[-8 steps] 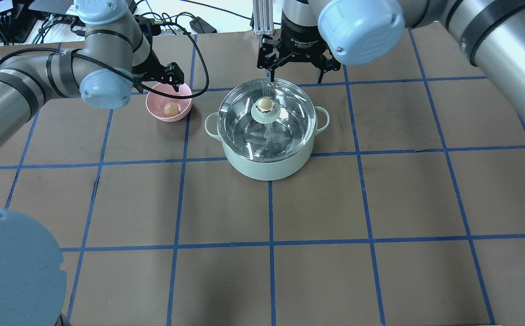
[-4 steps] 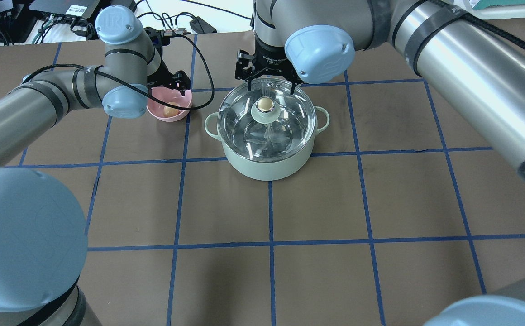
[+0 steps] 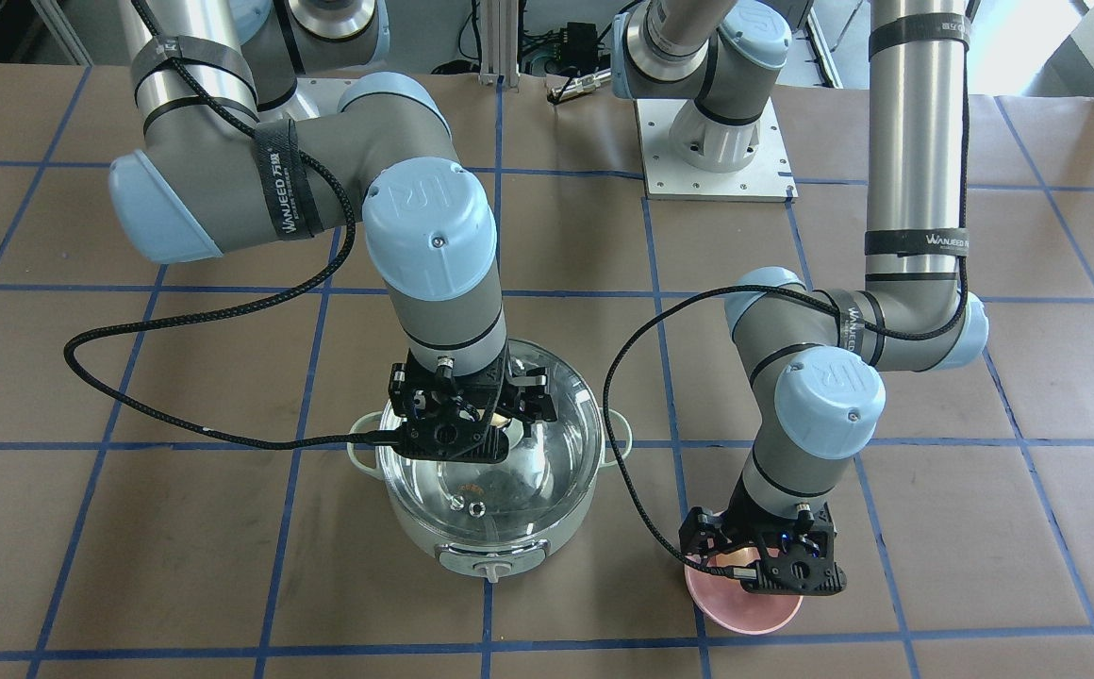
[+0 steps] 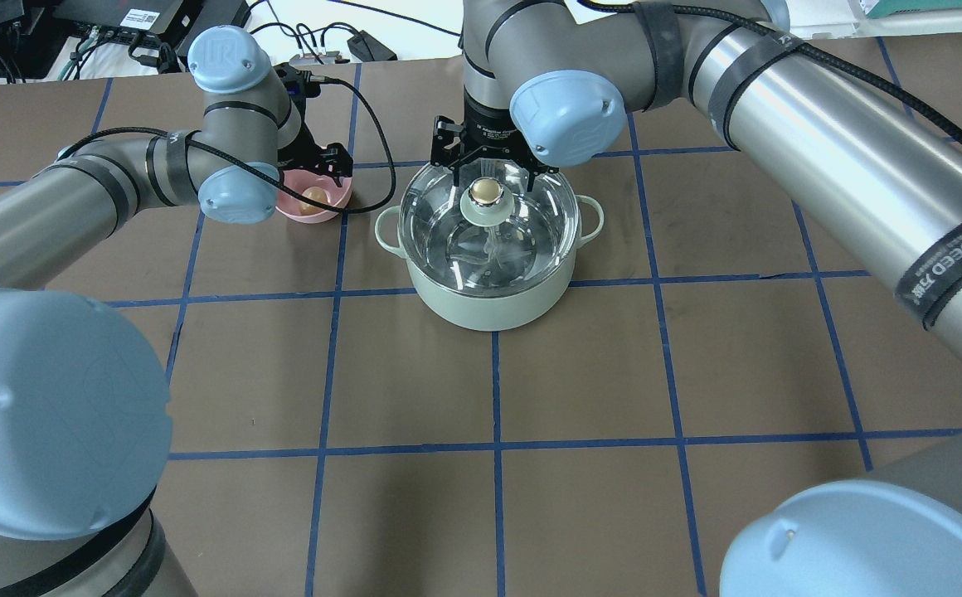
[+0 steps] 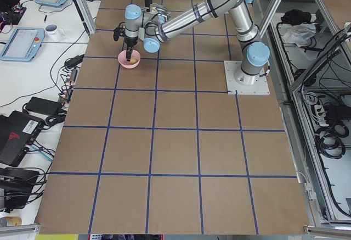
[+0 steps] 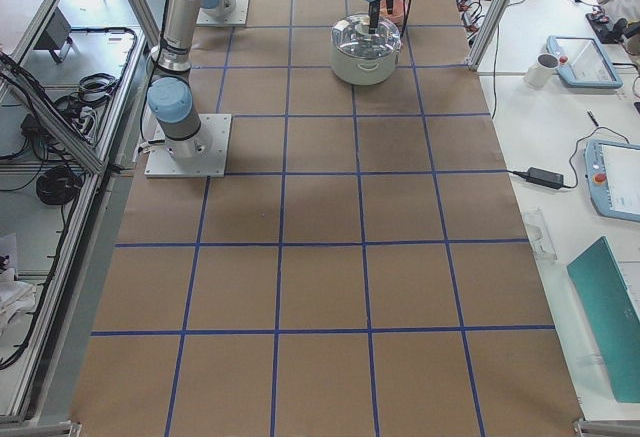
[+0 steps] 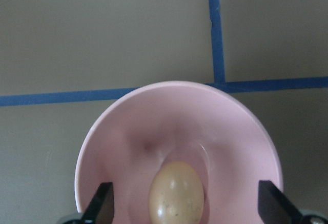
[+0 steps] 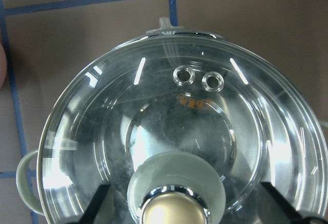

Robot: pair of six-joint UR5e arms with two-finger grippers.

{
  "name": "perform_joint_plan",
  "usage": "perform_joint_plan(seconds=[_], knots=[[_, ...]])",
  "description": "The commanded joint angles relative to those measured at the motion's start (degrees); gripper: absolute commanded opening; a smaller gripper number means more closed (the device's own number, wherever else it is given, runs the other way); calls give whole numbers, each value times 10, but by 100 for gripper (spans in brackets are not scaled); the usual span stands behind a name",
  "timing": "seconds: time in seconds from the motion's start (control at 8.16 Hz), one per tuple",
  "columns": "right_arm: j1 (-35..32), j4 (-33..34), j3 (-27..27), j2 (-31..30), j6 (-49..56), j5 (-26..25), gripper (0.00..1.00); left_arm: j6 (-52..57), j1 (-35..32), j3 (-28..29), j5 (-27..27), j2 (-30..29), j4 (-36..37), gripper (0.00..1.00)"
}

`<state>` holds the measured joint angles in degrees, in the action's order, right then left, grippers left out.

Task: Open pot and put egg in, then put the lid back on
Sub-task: 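Grasp the egg with the left gripper while the right grasps the lid knob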

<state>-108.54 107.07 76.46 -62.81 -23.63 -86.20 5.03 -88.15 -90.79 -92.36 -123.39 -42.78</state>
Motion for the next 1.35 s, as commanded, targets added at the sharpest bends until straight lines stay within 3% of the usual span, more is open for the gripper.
perform_joint_plan(seconds=[0.0, 0.25, 0.86, 1.1, 1.23], knots=[[0, -12, 0, 1, 1, 0, 100, 2, 0, 1, 0, -4, -1, 98], [0, -19, 0, 1, 1, 3, 91, 5, 0, 1, -1, -4, -1, 97], [0, -21, 1, 2, 1, 16, 90, 9, 0, 0, 0, -13, -4, 94], [0, -22, 2, 2, 2, 16, 58, 10, 0, 0, 0, -14, -5, 86], [0, -27, 1, 1, 9, 16, 37, 10, 0, 0, 0, -15, -6, 81]])
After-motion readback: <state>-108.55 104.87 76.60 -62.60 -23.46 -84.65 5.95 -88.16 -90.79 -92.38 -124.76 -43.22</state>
